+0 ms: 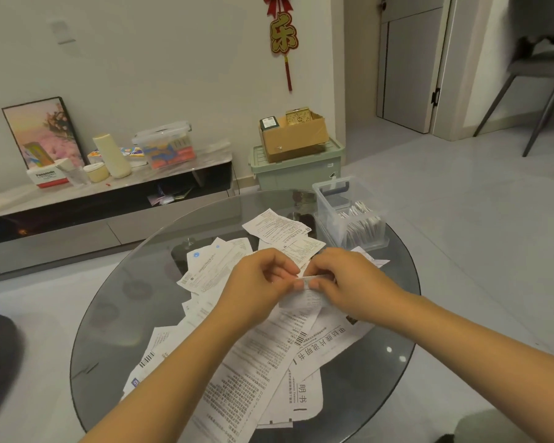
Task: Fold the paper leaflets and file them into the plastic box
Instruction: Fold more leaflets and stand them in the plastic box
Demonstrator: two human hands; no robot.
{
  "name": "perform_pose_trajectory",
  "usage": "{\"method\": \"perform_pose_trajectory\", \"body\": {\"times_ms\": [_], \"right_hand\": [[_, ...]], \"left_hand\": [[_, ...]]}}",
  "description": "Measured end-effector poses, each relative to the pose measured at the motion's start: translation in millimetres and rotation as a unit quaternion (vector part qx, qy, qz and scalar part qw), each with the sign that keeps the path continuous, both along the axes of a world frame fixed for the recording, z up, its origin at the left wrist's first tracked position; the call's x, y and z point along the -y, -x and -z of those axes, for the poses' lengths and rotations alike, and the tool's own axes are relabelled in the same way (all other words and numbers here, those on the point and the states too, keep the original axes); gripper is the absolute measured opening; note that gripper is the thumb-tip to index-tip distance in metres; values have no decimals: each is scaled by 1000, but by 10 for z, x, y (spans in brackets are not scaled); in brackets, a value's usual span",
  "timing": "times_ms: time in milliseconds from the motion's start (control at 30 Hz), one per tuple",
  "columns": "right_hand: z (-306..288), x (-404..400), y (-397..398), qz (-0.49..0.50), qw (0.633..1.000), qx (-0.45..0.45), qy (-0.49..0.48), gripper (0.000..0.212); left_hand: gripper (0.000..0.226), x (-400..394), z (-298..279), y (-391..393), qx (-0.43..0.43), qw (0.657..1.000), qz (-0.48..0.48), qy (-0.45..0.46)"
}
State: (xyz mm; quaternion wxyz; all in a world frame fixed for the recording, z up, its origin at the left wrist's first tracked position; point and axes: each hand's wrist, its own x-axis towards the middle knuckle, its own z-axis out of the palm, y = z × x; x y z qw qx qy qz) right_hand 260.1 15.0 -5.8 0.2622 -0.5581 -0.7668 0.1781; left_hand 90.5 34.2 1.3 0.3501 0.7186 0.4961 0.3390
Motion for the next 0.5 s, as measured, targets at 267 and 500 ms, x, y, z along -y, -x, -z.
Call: {"method": "perform_pose_trajectory", "body": {"times_ms": [267,500], "right_hand": [[-150,8,-576,59,996,29,-61,10],[-105,-16,-873,128,990,31,-55,9]], "left_hand": [[20,37,-68,-433,79,996,24,16],[45,-165,261,-774,-183,979,71,-57]]}}
